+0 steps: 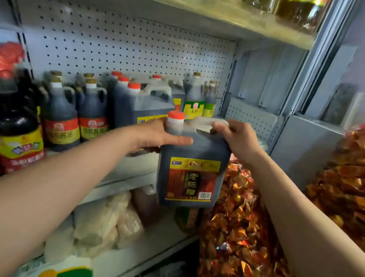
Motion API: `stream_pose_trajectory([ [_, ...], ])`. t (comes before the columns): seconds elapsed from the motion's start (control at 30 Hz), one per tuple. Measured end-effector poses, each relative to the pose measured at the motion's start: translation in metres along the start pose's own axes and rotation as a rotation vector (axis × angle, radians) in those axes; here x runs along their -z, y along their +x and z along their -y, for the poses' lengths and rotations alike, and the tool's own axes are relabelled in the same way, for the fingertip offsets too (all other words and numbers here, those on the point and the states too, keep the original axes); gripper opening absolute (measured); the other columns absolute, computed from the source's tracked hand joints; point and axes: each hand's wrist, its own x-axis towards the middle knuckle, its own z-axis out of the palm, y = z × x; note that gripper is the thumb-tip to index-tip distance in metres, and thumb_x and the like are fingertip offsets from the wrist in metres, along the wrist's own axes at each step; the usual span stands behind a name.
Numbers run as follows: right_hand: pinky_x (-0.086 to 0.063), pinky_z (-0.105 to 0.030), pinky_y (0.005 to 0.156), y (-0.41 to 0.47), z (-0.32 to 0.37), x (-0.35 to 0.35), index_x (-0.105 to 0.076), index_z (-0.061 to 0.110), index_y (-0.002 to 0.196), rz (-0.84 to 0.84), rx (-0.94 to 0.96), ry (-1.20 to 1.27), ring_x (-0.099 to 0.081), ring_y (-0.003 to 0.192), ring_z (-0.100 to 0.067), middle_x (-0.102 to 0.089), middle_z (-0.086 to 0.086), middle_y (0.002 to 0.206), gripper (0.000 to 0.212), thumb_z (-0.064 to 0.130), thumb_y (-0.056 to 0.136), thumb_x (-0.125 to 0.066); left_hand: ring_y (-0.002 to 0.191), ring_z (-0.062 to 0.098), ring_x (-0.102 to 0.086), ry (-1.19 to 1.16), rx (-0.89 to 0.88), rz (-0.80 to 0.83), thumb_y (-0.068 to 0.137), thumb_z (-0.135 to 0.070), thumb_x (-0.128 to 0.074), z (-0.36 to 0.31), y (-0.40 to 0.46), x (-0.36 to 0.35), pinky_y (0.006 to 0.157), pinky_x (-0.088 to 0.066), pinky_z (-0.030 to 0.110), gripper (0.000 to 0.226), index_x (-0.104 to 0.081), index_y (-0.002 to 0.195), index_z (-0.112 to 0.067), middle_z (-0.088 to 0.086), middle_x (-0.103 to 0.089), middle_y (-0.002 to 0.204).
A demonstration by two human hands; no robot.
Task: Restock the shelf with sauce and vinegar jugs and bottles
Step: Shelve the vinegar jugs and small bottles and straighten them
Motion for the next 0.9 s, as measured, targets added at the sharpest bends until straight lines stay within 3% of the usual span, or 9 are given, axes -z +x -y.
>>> stream_pose_trajectory([
  [0.07,-0.049,-0.043,0.071,0.035,-0.008,-0.003,-0.076,0.018,0.083,-0.023,0.011,-0.034,-0.056,0.073,-0.021,-0.071,-0.016,0.085,0.041,0.057,0.089,-0.063,0.078,-0.007,-0.066,-0.035,-0.066,0.029,0.068,-0.032,-0.089,0.003,0.032,0.005,0.074,-0.054,0.014,0.055,-0.060,0.115,-0.030,-0.022,-0.074,0.089],
  [0.17,-0.048,-0.040,0.069,0.080,-0.023,-0.002,-0.075,0.020,0.083,-0.047,0.009,0.024,-0.056,0.073,-0.012,-0.072,-0.007,0.080,0.047,0.065,0.078,-0.063,0.095,-0.005,-0.062,-0.045,-0.129,-0.039,0.065,-0.030,-0.092,0.004,0.078,0.008,0.071,-0.048,0.007,0.073,-0.056,0.128,-0.027,-0.017,-0.069,0.110],
  [0.23,-0.046,-0.036,0.068,0.104,-0.036,0.000,-0.075,0.020,0.084,-0.039,0.020,0.077,-0.056,0.073,-0.009,-0.071,0.000,0.079,0.052,0.069,0.073,-0.062,0.106,0.006,-0.062,-0.021,-0.139,-0.093,0.059,-0.038,-0.094,0.001,0.105,0.007,0.088,-0.051,0.019,0.082,-0.054,0.130,-0.028,-0.012,-0.067,0.118],
  [0.3,-0.048,-0.040,0.068,0.123,-0.046,0.000,-0.075,0.018,0.088,-0.031,0.040,0.112,-0.057,0.075,-0.010,-0.073,-0.009,0.085,0.054,0.069,0.074,-0.065,0.116,0.017,-0.061,0.035,-0.129,-0.144,0.054,-0.044,-0.095,-0.001,0.127,0.007,0.101,-0.049,0.036,0.091,-0.053,0.133,-0.027,-0.007,-0.066,0.125],
  [0.37,-0.048,-0.038,0.067,0.137,-0.055,-0.003,-0.075,0.019,0.090,-0.033,0.049,0.158,-0.058,0.075,-0.009,-0.074,-0.012,0.088,0.050,0.066,0.074,-0.068,0.117,0.020,-0.061,0.076,-0.117,-0.174,0.051,-0.046,-0.095,-0.002,0.144,0.007,0.102,-0.049,0.041,0.093,-0.054,0.132,-0.027,-0.004,-0.066,0.126],
  [0.53,-0.048,-0.021,0.062,0.148,-0.080,-0.015,-0.073,0.016,0.092,0.006,0.028,0.322,-0.062,0.072,-0.002,-0.073,0.010,0.080,0.031,0.046,0.086,-0.074,0.116,0.020,-0.061,0.194,-0.081,-0.245,0.048,-0.056,-0.092,-0.002,0.170,-0.003,0.100,-0.050,0.042,0.092,-0.056,0.129,-0.030,-0.006,-0.065,0.128],
  [0.67,-0.051,-0.025,0.071,0.147,-0.089,-0.012,-0.067,0.012,0.110,0.084,0.002,0.316,-0.066,0.085,-0.006,-0.073,0.002,0.097,0.048,0.050,0.080,-0.069,0.111,0.019,-0.062,0.243,-0.056,-0.257,0.046,-0.062,-0.090,-0.005,0.174,-0.003,0.096,-0.051,0.039,0.092,-0.056,0.127,-0.032,-0.007,-0.066,0.126],
  [0.8,-0.052,-0.038,0.102,0.134,-0.101,-0.002,-0.039,0.012,0.145,0.388,0.006,0.308,-0.057,0.126,-0.021,-0.057,-0.012,0.136,0.078,0.014,0.079,-0.081,0.120,0.026,-0.055,0.454,0.023,-0.263,0.045,-0.073,-0.083,-0.017,0.168,-0.001,0.099,-0.048,0.042,0.100,-0.054,0.129,-0.027,0.001,-0.061,0.132],
  [0.9,-0.055,-0.049,0.096,0.138,-0.097,0.000,-0.029,0.019,0.147,0.388,-0.010,0.099,-0.054,0.126,-0.025,-0.052,-0.005,0.133,0.094,0.013,0.074,-0.088,0.122,0.031,-0.044,0.813,0.037,-0.399,0.046,-0.082,-0.076,-0.031,0.166,-0.003,0.095,-0.040,0.038,0.112,-0.051,0.130,-0.012,0.008,-0.055,0.131],
])
